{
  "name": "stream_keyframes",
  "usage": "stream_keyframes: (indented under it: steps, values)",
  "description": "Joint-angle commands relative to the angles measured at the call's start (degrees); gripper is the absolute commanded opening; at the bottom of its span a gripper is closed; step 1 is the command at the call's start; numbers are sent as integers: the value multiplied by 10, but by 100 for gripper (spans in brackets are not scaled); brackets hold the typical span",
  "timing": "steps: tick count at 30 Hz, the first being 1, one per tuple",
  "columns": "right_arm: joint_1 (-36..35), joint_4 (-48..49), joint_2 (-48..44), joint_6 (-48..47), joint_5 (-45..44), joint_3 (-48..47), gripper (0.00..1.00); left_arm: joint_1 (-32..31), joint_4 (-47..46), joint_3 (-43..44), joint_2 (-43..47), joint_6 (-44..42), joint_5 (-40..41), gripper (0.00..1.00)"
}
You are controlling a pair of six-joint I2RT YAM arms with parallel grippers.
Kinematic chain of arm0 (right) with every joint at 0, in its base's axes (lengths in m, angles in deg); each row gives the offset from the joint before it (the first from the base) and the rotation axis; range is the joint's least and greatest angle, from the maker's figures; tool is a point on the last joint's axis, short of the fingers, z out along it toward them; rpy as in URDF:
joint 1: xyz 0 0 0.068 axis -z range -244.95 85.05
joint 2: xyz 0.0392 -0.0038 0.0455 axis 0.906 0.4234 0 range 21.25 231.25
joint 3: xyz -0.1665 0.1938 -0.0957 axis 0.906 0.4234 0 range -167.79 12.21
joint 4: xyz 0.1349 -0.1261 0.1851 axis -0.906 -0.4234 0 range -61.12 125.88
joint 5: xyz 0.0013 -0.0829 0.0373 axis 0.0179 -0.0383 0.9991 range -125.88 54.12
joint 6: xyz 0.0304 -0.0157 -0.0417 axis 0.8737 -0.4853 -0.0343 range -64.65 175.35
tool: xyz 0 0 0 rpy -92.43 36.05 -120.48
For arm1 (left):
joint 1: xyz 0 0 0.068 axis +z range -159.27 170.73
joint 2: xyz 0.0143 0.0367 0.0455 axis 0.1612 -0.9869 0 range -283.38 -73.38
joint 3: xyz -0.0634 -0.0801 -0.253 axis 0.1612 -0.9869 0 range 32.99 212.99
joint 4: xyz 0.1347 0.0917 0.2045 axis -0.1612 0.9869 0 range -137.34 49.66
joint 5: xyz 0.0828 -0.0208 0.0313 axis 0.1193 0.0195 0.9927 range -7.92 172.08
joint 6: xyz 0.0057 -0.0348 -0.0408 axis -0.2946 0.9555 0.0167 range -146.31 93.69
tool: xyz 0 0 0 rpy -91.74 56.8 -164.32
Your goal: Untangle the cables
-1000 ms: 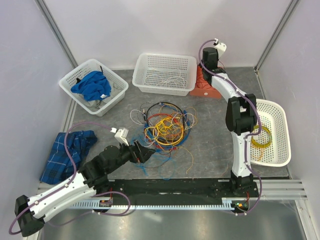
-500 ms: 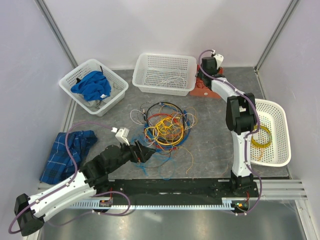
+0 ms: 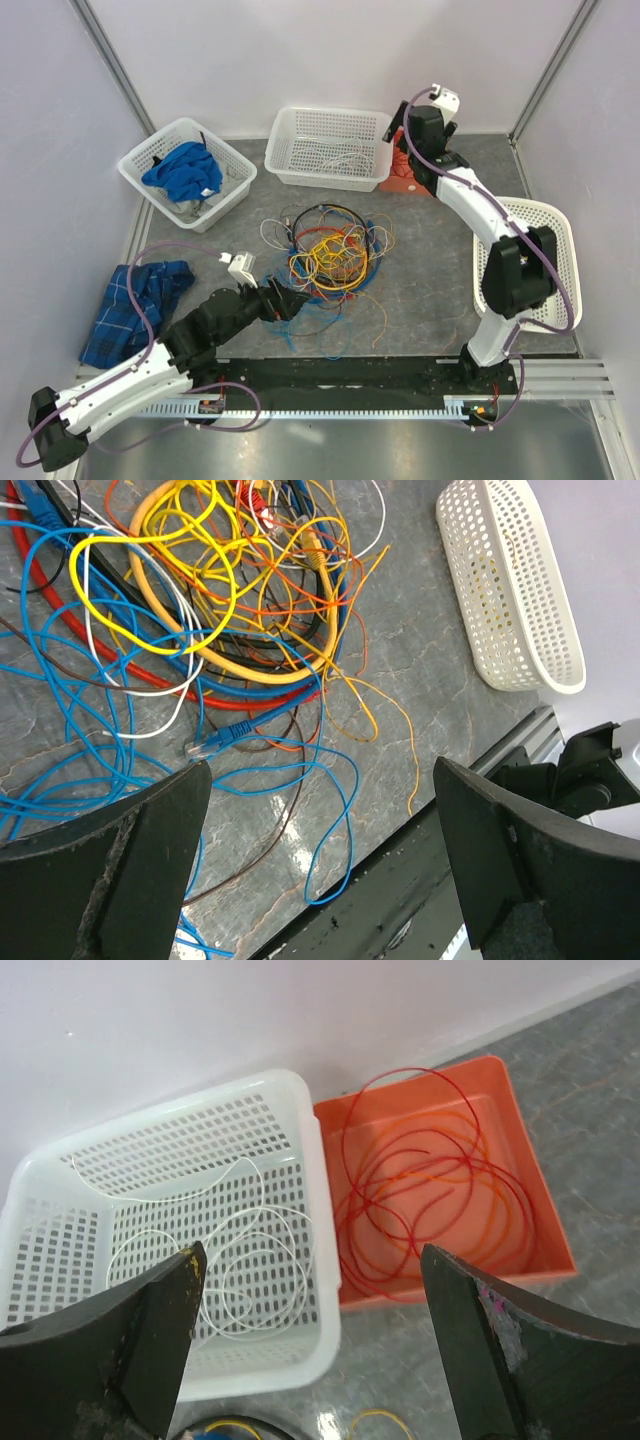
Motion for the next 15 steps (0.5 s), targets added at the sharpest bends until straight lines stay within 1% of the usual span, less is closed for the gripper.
stream_keyframes:
  steps: [1,2,3,4,5,6,7,9,10,11,14,15]
  values:
    - [4,9,-56,33,-11,95,96,-3,1,36,-9,11,20,100]
    - [4,10,-67,36,-2,111,92,-3,3,39,-9,11,19,100]
    - [-4,26,-96,39,30,132,89,-4,4,41,-8,9,20,100]
    - [-14,40,-115,39,37,187,87,-3,6,44,-4,8,22,100]
    - [-28,57,-134,34,41,218,84,-3,11,46,-3,6,31,100]
    - [-70,88,-169,23,41,247,83,-4,13,47,0,5,35,100]
    - [-93,101,-183,18,40,303,83,-3,16,48,4,1,40,100]
    - [-153,126,-200,22,60,352,83,-3,24,51,11,0,51,100]
    - [-166,131,-201,42,70,392,83,-2,27,52,12,-2,52,100]
    - [-189,139,-200,49,81,412,83,-3,30,53,13,-3,54,100]
    - [-227,194,-214,72,88,499,84,-3,43,57,11,-4,53,100]
    - [-233,229,-227,75,88,520,84,-3,48,57,11,-3,53,100]
